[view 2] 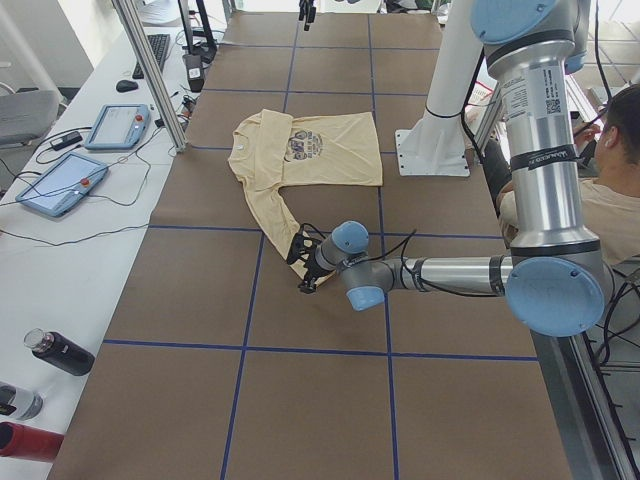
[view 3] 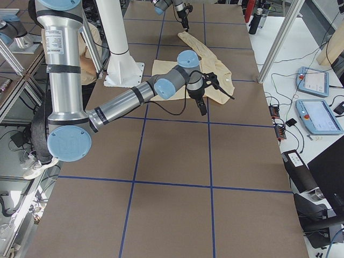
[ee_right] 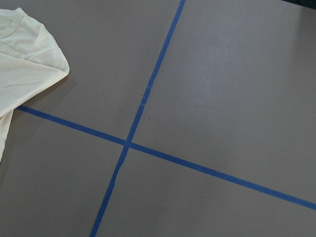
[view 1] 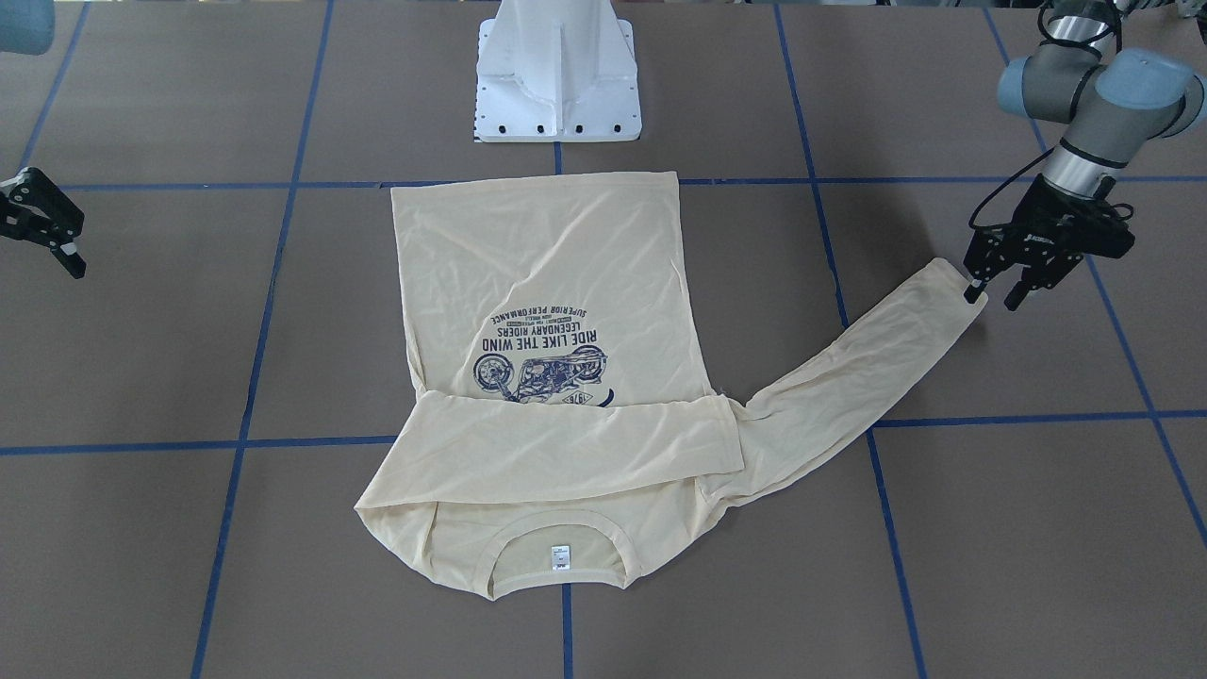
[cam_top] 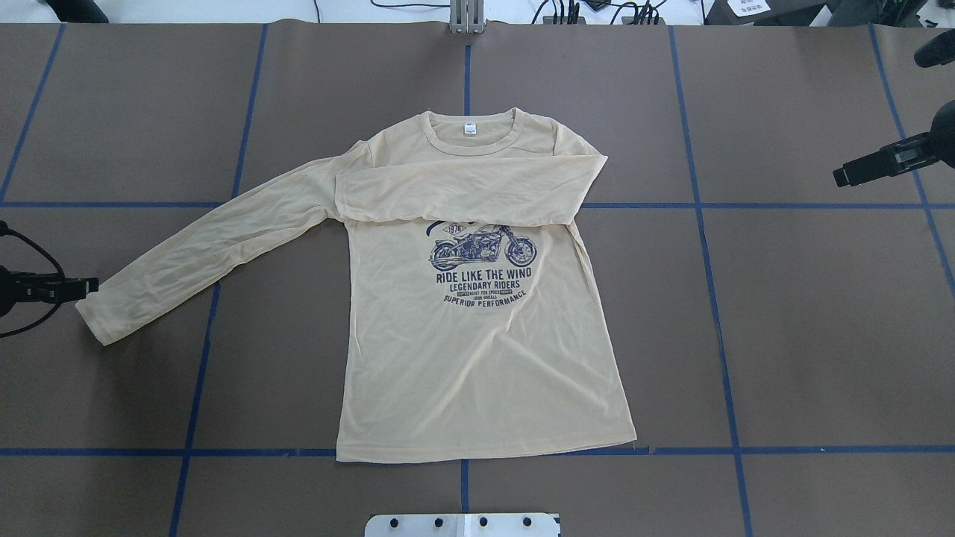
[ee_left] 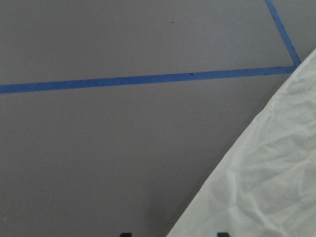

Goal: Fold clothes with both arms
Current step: 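Move the left gripper down to the cuff of the other sleeve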

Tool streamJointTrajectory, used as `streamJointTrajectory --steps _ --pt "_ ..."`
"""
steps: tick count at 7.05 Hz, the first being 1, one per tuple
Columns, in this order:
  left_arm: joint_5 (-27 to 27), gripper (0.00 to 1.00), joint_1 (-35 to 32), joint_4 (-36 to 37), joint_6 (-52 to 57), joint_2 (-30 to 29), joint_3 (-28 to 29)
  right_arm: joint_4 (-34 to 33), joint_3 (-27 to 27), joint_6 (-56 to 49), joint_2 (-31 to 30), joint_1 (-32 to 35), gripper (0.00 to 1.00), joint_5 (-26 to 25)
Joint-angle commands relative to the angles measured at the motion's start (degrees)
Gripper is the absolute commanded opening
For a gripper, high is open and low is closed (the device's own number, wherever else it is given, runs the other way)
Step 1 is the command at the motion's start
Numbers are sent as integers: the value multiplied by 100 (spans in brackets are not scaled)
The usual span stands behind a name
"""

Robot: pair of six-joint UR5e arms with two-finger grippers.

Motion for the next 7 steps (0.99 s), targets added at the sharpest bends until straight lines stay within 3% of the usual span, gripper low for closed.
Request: streamJointTrajectory --steps 1,5,7 --pt "93 58 97 4 -74 -18 105 0 1 1 0 1 100 14" --pt "58 57 97 -5 -47 9 167 0 10 1 0 1 100 6" --pt "49 45 106 -5 -47 9 167 0 1 1 0 1 100 6"
